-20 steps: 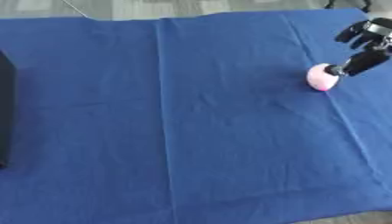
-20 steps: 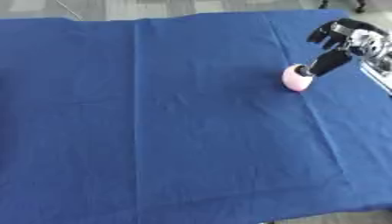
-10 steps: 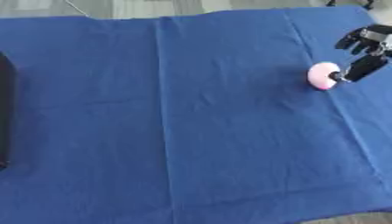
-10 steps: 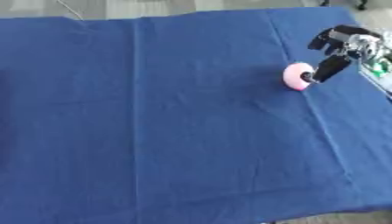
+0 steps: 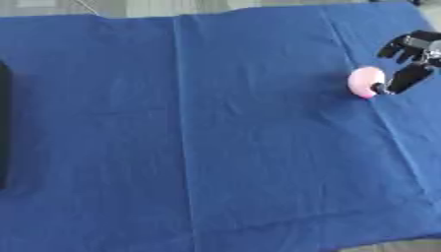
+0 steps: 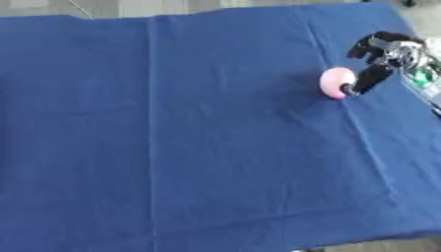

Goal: Pick up the objects with one hand, pass them to the other hand, and then place them into the box on the other side of the table.

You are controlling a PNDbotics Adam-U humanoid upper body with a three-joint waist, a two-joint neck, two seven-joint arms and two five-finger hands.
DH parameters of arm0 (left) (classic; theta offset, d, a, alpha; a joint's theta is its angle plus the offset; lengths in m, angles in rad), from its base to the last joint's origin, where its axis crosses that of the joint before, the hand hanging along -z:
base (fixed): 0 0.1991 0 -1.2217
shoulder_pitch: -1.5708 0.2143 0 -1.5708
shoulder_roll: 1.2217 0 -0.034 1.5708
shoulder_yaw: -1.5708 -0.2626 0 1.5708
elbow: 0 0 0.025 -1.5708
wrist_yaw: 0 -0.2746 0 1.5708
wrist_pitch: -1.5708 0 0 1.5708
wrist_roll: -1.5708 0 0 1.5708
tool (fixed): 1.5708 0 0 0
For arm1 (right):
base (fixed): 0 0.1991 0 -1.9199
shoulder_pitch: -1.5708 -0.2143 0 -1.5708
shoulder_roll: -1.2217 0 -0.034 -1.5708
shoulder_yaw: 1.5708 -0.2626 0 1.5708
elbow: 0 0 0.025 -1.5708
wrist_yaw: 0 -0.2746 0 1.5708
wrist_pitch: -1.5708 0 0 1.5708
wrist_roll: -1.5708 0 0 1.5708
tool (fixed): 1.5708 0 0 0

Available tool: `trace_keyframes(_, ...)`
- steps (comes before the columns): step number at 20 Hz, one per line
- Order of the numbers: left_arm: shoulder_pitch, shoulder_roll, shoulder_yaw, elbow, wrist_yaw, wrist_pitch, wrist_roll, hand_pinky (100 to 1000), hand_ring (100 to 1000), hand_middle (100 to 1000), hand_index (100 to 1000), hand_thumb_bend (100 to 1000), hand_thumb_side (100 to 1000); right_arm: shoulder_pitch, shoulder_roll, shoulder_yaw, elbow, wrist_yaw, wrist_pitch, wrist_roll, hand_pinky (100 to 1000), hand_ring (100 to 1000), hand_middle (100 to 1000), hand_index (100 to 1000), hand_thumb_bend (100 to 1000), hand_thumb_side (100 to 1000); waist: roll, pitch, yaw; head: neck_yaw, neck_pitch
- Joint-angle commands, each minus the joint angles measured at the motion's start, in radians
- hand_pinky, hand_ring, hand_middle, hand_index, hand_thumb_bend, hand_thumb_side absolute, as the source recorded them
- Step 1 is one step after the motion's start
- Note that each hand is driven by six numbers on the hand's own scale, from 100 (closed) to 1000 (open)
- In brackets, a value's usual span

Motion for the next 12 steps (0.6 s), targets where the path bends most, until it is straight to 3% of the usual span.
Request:
trace_keyframes(1, -0.015, 0.016, 0.006, -0.012, -0.006, 0.001, 0.002, 721, 647, 622, 747, 100, 562, -0.014, -0.027, -0.007, 0.011, 0.025, 0.004, -0.005, 930, 857, 835, 838, 396, 100, 0.001, -0.014, 0.003, -0.006, -0.017)
trace_keyframes(12, -0.011, 0.009, 0.006, -0.013, -0.004, 0.003, 0.005, 728, 646, 622, 745, 100, 564, -0.023, -0.013, -0.002, 0.054, 0.074, 0.007, 0.001, 939, 851, 822, 831, 396, 100, 0.005, -0.004, 0.011, -0.012, -0.022)
